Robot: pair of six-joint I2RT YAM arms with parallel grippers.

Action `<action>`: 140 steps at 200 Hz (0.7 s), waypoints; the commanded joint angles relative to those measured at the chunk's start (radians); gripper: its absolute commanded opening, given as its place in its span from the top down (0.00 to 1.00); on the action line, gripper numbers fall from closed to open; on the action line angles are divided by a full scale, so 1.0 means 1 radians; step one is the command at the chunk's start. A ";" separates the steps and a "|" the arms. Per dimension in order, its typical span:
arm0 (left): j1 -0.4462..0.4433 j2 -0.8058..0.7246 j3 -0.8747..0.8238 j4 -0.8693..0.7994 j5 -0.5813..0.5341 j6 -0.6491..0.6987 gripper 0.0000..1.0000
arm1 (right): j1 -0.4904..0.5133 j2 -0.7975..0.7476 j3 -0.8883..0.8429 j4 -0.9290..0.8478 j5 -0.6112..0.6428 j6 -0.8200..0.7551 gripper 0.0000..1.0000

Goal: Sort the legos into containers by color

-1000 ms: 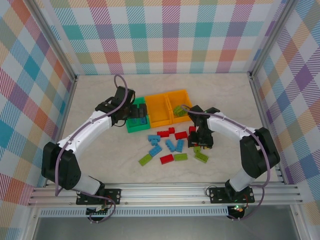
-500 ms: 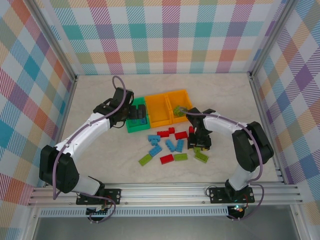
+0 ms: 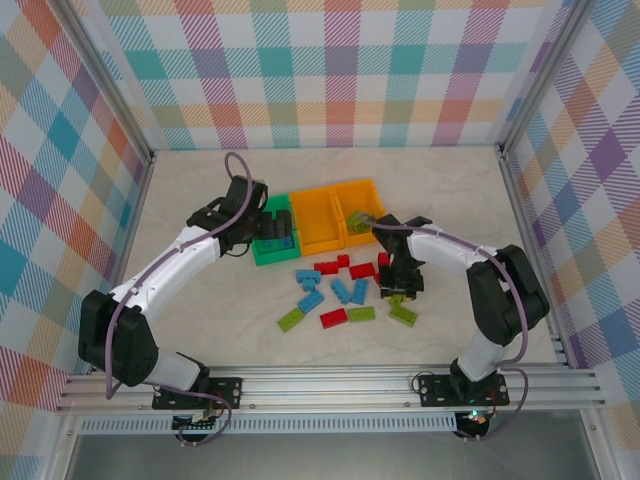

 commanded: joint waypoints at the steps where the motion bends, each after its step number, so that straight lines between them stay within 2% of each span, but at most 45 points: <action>1: 0.008 -0.025 -0.012 -0.009 -0.014 -0.012 0.00 | 0.012 -0.051 0.069 -0.081 0.014 0.007 0.68; 57: 0.009 -0.029 -0.024 -0.014 -0.013 -0.012 0.00 | 0.011 -0.040 0.304 -0.115 0.033 -0.035 0.67; 95: 0.009 -0.047 -0.052 -0.026 0.011 -0.026 0.00 | -0.026 0.096 0.490 -0.040 0.014 -0.018 0.67; 114: 0.007 -0.071 -0.085 -0.024 0.028 -0.035 0.00 | -0.061 0.164 0.564 0.020 -0.041 0.001 0.66; 140: -0.002 -0.107 -0.128 -0.030 0.046 -0.044 0.00 | -0.073 0.313 0.752 -0.044 -0.053 -0.038 0.65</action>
